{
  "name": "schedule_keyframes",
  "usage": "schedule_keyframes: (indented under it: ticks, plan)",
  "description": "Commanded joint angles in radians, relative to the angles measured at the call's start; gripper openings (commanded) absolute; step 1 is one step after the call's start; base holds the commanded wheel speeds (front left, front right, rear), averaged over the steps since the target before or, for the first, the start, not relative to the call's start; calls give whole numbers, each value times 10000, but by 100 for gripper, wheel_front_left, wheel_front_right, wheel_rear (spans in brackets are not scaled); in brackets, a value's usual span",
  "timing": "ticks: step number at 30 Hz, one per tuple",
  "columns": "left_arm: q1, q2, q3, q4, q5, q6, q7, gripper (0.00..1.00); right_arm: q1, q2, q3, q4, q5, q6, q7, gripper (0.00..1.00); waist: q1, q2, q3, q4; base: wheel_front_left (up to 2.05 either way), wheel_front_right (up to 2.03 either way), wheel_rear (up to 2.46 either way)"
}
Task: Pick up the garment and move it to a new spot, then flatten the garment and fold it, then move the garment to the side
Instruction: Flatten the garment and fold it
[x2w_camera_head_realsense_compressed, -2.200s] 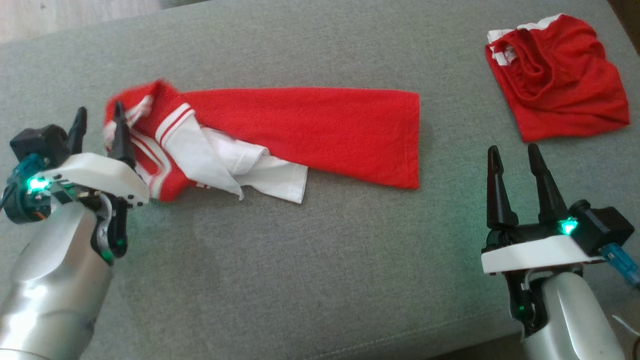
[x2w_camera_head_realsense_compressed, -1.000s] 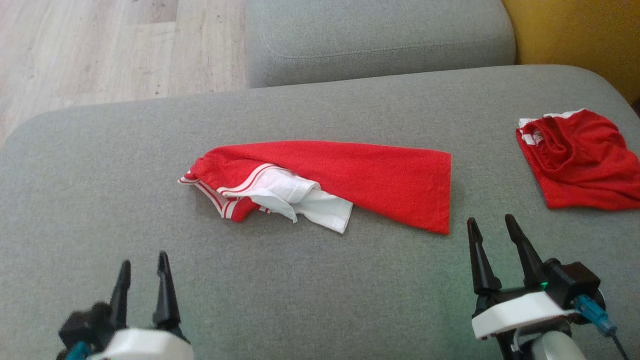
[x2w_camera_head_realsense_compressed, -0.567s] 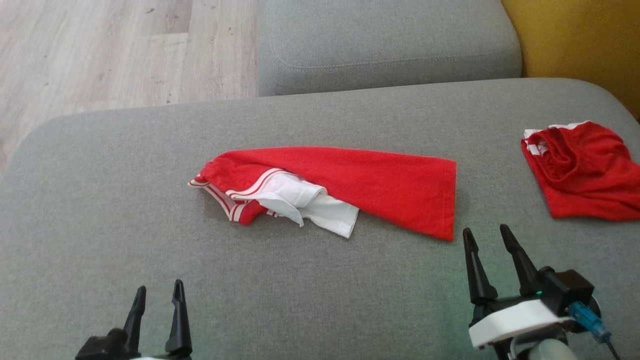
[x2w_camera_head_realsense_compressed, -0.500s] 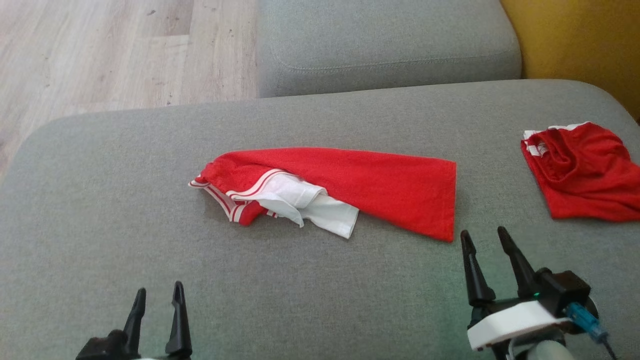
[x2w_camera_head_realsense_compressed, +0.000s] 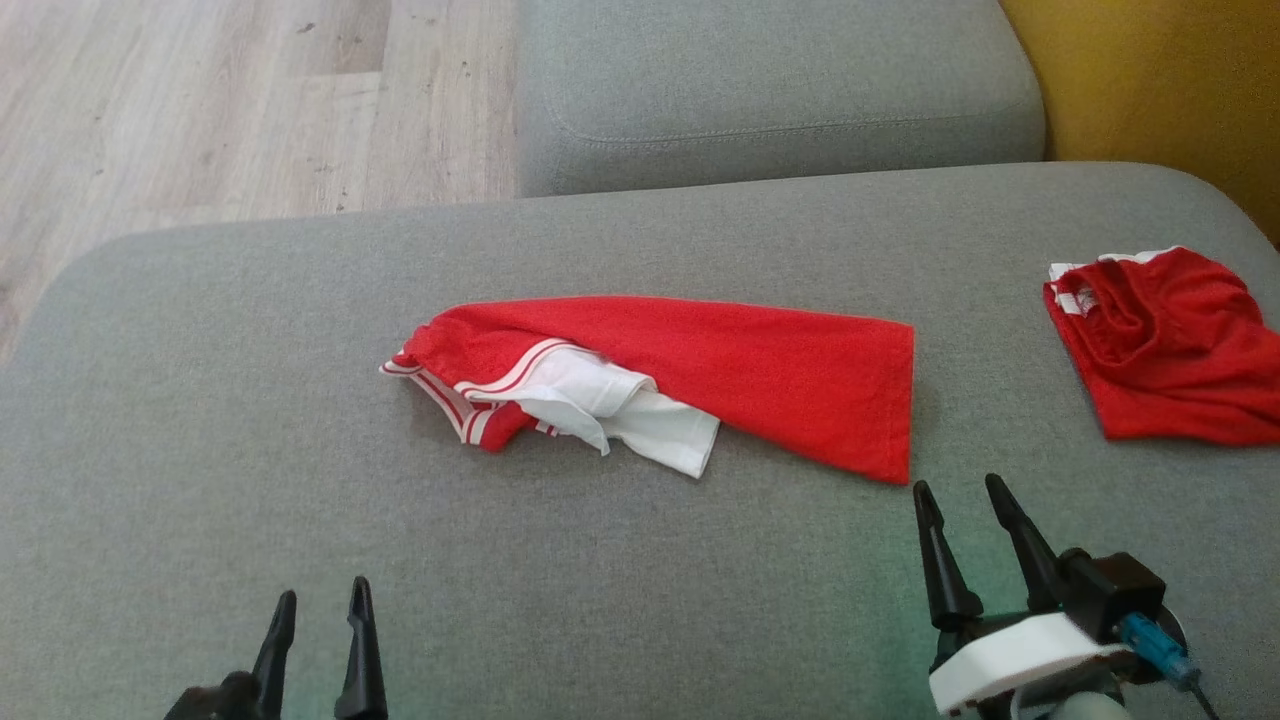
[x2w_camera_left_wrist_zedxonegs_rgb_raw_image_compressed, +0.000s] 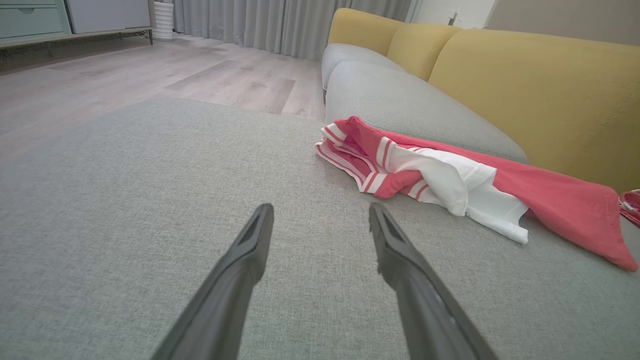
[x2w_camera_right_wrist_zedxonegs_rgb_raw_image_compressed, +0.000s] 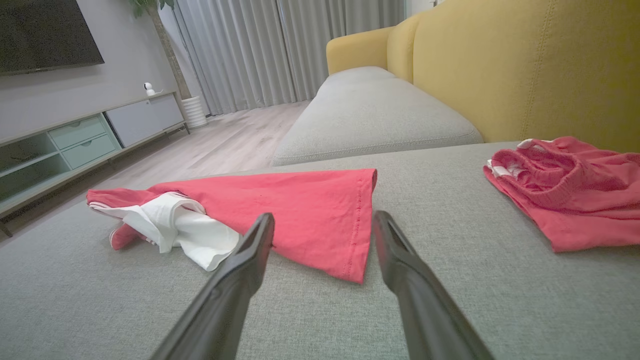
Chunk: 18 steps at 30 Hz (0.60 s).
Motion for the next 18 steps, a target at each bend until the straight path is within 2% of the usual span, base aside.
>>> schedule_keyframes:
  ticks: [1,11,18]
  plan:
    - [-305,30,456,-222,132,-11,-122,100,-352,-39,256,-246,52,29,-151,100,0,0,11,-4,0,0,0]
    - [-535,-50,232,-244,315,-25,-49,100,-476,-39,244,-166,18,29,-186,100,0,0,214,-7,0,0,0]
    - [-1743,-774,-918,-96,655,-479,655,100,-700,-39,184,-221,-113,29,-159,100,0,0,675,-101,0,0,0]
